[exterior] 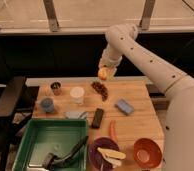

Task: Place apple in metal cup

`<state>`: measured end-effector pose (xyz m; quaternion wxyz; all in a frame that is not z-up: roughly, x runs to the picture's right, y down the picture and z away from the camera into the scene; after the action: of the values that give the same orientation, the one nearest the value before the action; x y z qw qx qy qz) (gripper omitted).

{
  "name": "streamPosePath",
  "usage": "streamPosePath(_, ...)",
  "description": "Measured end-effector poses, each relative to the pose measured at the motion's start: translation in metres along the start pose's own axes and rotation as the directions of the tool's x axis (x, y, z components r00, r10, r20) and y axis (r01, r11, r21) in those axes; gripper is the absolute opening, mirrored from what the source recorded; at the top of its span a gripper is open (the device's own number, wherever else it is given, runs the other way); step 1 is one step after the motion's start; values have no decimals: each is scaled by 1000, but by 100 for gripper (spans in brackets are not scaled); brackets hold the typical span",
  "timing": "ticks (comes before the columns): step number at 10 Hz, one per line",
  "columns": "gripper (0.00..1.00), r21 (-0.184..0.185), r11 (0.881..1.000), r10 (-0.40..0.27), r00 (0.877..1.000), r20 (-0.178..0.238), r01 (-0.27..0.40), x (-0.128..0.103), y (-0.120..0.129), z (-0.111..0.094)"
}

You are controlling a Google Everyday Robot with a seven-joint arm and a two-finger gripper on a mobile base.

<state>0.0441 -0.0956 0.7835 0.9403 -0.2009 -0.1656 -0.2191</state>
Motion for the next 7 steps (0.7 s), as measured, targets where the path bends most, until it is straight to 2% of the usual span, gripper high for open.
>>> streamPosePath(2, 0, 20, 998, -58, 998, 24, 57, -24, -23, 5)
streamPosePath(4, 0, 44, 993, -115, 992, 60, 112, -59, -52, 15)
streamPosePath(6, 0, 91, 988, -130, 987, 96, 121, -90, -77, 24)
streamPosePath(7, 0, 100, 987, -133, 986, 99, 123, -96, -81, 26)
